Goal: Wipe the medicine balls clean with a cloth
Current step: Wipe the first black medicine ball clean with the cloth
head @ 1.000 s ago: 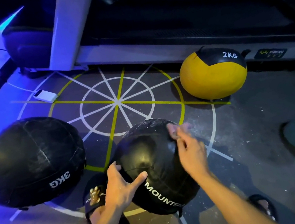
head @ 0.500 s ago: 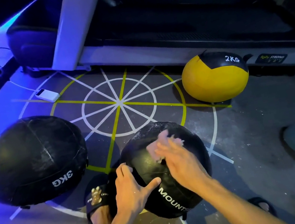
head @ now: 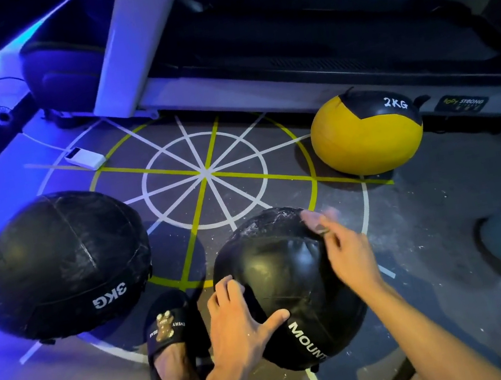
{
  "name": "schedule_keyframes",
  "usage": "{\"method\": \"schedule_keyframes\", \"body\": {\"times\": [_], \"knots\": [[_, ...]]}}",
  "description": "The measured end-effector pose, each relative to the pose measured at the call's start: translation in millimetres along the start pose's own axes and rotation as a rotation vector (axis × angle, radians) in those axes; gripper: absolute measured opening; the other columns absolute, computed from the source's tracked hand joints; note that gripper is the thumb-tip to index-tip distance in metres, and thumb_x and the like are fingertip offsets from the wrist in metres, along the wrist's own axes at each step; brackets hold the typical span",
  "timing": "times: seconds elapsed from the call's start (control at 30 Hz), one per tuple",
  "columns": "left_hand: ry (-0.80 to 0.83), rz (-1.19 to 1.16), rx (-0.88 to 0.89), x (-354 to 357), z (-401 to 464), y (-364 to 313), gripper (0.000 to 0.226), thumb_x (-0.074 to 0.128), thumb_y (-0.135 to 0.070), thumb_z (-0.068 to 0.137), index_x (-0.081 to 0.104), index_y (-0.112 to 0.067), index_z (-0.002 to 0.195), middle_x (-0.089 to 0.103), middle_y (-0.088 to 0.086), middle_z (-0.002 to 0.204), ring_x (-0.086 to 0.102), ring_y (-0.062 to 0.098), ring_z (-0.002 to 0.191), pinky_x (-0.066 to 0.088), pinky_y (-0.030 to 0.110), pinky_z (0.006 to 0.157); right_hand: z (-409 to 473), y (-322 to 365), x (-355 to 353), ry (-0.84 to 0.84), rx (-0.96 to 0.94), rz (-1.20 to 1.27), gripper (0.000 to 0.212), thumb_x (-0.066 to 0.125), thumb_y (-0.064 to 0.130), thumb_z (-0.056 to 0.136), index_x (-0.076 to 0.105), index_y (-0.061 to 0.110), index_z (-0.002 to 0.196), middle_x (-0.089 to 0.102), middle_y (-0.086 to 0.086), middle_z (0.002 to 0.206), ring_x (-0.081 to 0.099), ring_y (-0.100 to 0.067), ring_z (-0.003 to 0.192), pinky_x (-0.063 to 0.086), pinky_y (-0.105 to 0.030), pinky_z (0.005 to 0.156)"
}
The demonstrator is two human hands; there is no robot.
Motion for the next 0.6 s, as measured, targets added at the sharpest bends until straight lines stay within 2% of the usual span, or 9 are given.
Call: {"method": "schedule_keyframes", "body": {"times": [0.07,0.13,0.2,0.23,0.27,0.33,0.43,0.53,0.6], "knots": [[-0.007,0.020,0.016,2,-3,-3,0.090,0.059,-0.093,0.059,0.047,-0.022,0.115,0.037,-0.003,0.141,0.039,0.026,0.126,0.044,0.043,0.102,2,-8,2,0.018,0.155,-0.067,0.034,0.051,0.012,0.104,0.067,0.021,0.133,0.064,-0.001,0.078,0.049,-0.003,0.057,0.036,-0.021,0.051],[-0.027,0.037,0.041,4,-5,-2,0.092,0.058,-0.094,0.060,0.050,-0.020,0.114,0.040,0.000,0.138,0.040,0.028,0.125,0.045,0.045,0.103,-11,13,7,0.069,-0.065,-0.063,0.034,0.054,0.011,0.102,0.066,0.026,0.130,0.067,0.005,0.093,0.056,-0.008,0.064,0.037,-0.014,0.052],[-0.062,0.069,0.075,6,-8,0,0.092,0.057,-0.094,0.060,0.053,-0.018,0.111,0.045,0.003,0.133,0.043,0.030,0.123,0.046,0.047,0.101,-33,27,7,0.177,-0.335,-0.023,0.036,0.058,0.006,0.100,0.067,0.025,0.129,0.064,0.014,0.118,0.065,-0.001,0.088,0.048,-0.002,0.077],[-0.071,0.085,0.089,7,-10,1,0.092,0.057,-0.094,0.060,0.053,-0.017,0.110,0.047,0.004,0.131,0.044,0.030,0.121,0.047,0.047,0.100,-33,25,5,0.185,-0.435,-0.036,0.038,0.058,0.004,0.099,0.067,0.025,0.130,0.062,0.016,0.130,0.062,0.006,0.104,0.044,-0.005,0.093],[-0.079,0.093,0.099,8,-12,1,0.090,0.058,-0.094,0.060,0.053,-0.018,0.108,0.048,0.004,0.130,0.046,0.031,0.119,0.048,0.047,0.099,-28,18,0,0.165,-0.448,-0.025,0.042,0.056,0.003,0.099,0.067,0.027,0.131,0.061,0.016,0.135,0.057,0.013,0.111,0.044,-0.006,0.094],[-0.102,0.092,0.129,10,-15,-1,0.086,0.058,-0.094,0.062,0.054,-0.019,0.105,0.050,0.003,0.129,0.048,0.030,0.114,0.050,0.046,0.094,-9,-13,-10,0.049,-0.164,0.013,0.041,0.053,0.007,0.101,0.066,0.032,0.131,0.072,0.001,0.125,0.067,0.002,0.100,0.049,-0.010,0.079],[-0.101,0.081,0.168,13,-17,-1,0.088,0.053,-0.097,0.067,0.057,-0.018,0.105,0.052,0.003,0.131,0.050,0.031,0.114,0.053,0.046,0.090,1,-58,-15,0.021,0.221,-0.039,0.031,0.047,0.016,0.106,0.067,0.018,0.130,0.072,-0.013,0.117,0.066,-0.033,0.112,0.047,-0.038,0.080],[-0.054,0.056,0.176,12,-13,-2,0.094,0.052,-0.098,0.067,0.059,-0.015,0.111,0.051,0.003,0.136,0.045,0.029,0.121,0.049,0.045,0.095,-12,-49,-10,-0.013,0.186,0.021,0.033,0.051,0.016,0.106,0.066,0.018,0.135,0.073,-0.007,0.107,0.069,-0.024,0.084,0.051,-0.031,0.068],[-0.040,0.042,0.208,8,-7,-4,0.098,0.049,-0.099,0.067,0.059,-0.014,0.113,0.052,0.003,0.137,0.040,0.025,0.123,0.045,0.045,0.099,-25,-31,0,-0.035,0.036,0.093,0.037,0.055,0.011,0.103,0.066,0.023,0.136,0.071,-0.001,0.125,0.069,-0.019,0.088,0.055,-0.025,0.077]]}}
Point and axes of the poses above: each hand's wrist, its own z-axis towards the middle knuckle, its own x-axis out of the palm, y = z × x, the point moved 3 cm from there along z, towards the middle knuckle
